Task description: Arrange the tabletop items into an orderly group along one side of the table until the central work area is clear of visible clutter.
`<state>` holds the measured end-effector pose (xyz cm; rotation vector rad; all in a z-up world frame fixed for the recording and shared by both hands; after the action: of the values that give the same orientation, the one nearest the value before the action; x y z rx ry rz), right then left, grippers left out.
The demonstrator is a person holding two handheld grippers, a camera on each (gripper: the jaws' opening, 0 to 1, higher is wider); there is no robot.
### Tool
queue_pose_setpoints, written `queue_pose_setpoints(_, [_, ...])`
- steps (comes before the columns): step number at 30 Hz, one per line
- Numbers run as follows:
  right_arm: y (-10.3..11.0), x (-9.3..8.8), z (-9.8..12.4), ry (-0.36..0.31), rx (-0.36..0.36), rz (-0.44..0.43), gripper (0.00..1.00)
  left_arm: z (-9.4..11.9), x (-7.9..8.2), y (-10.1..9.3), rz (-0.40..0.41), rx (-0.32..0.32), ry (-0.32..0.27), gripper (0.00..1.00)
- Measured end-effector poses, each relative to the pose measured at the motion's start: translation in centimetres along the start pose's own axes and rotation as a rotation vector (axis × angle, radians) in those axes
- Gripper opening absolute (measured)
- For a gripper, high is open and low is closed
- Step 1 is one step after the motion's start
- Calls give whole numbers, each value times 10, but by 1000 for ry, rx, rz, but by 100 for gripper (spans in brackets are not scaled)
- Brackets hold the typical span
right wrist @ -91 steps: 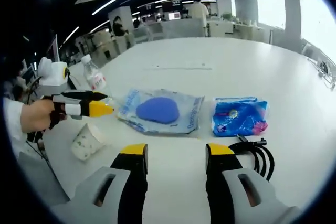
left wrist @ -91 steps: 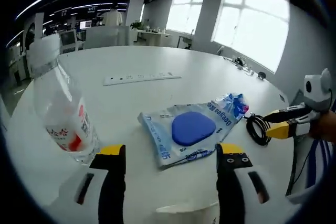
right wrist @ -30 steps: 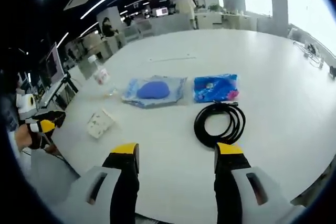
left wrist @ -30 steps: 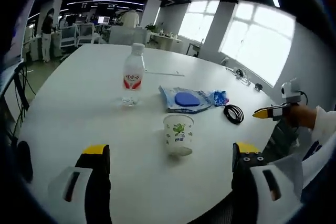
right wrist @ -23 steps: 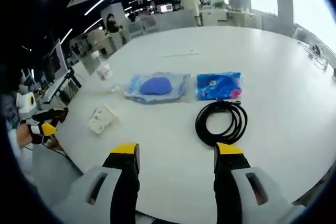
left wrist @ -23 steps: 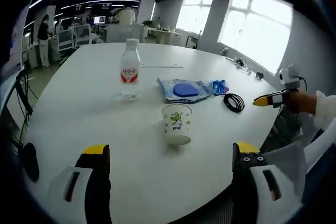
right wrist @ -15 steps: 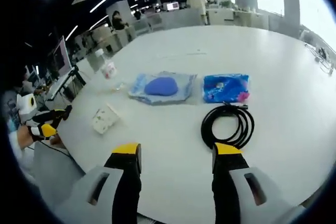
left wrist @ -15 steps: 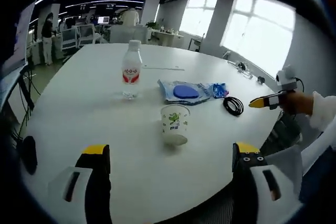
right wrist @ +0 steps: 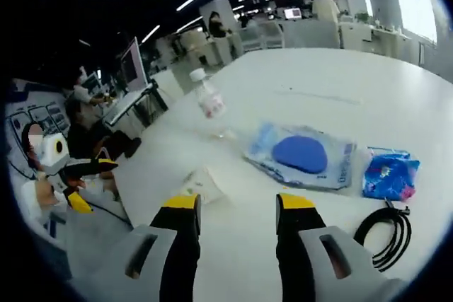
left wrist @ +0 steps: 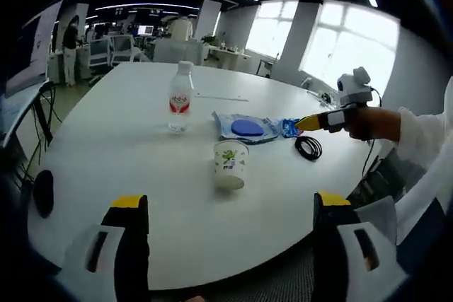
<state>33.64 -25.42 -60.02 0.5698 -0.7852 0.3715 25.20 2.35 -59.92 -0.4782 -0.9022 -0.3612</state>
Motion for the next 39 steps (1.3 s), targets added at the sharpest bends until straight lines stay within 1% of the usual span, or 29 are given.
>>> queue_pose_setpoints(3, [8,6,-21,35,57,37,39,4,-3,-1,-9,8,5,99])
queue_pose_setpoints(6, [11,9,-40,66,87,66,38,8,-2,-4,-17,4,-12,100])
queue_pose_setpoints(7, [10,8,-49,87,97,70,38,10,-1,-7,-22,-1,-19,100])
queue_pose_setpoints(8, [10,8,-51,95,100,70,38,10,-1,-7,-23,-1,-20,100])
queue_pose_setpoints(10, [9,7,-68,129,117,77,37,12,-1,-10,-32,-7,-27,100])
queue_pose_setpoints(12, [9,5,-78,154,132,73,37,14,-2,-11,-35,-11,-30,99])
queue_pose_setpoints(13, [8,4,-86,164,142,72,37,15,-3,-13,-37,-13,-28,99])
queue_pose_setpoints(14, [8,1,-92,187,151,76,37,17,-4,-14,-41,-16,-27,99])
queue_pose_setpoints(16, [7,-2,-99,205,150,78,36,19,-5,-16,-42,-18,-23,98])
queue_pose_setpoints(20, [10,-5,-108,203,194,37,34,22,-10,-15,-31,-17,-15,97])
queue_pose_setpoints(23, [10,-8,-112,210,189,45,33,24,-13,-15,-17,-13,-12,97])
queue_pose_setpoints(25, [11,-11,-113,223,196,48,30,24,-14,-15,-12,-12,-13,96])
queue_pose_setpoints(27, [18,-14,-111,225,213,52,24,25,-15,-16,-9,-16,-12,96])
queue_pose_setpoints(29, [23,-15,-109,217,222,41,22,24,-16,-17,-9,-18,-14,96])
queue_pose_setpoints(31, [27,-15,-107,212,231,34,18,23,-18,-17,1,-20,-13,96])
queue_pose_setpoints(33, [32,-16,-105,212,251,2,13,22,-20,-16,9,-21,-11,95])
queue_pose_setpoints(34, [34,-16,-103,205,256,-25,12,22,-21,-16,15,-21,-9,95])
queue_pose_setpoints(35, [35,-16,-102,204,257,-30,11,22,-23,-15,23,-22,-8,95])
queue_pose_setpoints(36, [30,-15,-101,199,260,-42,10,21,-24,-14,32,-23,-8,94])
queue_pose_setpoints(38, [31,-14,-100,191,265,-62,8,21,-24,-13,41,-21,-9,94])
queue_pose_setpoints(39, [30,-13,-100,184,278,-106,7,21,-24,-13,41,-18,-14,94])
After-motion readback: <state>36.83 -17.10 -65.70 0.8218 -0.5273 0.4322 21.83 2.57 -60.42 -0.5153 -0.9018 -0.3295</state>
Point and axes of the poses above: the point that each gripper's makers call its tool centre point, and the gripper's own axes: z roughly backward along the fingers, y roughly to its left, x roughly out of its top, the point moved 7 cm from there along z, roughly backward along the fingers, and after that the axes turned 4 degrees about x, right-handed, at the moved point
